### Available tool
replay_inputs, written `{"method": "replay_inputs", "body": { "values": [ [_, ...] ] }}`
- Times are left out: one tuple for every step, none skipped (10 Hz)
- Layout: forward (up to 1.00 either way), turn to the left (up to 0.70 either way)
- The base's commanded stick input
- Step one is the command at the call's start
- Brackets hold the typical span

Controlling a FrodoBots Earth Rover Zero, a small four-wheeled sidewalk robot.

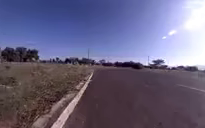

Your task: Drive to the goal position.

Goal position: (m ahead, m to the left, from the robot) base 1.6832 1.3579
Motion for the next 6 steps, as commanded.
{"method": "replay_inputs", "body": {
  "values": [
    [0.00, 0.00],
    [0.00, 0.00],
    [0.00, 0.00],
    [0.00, 0.00],
    [0.00, 0.00],
    [0.00, 0.00]
  ]
}}
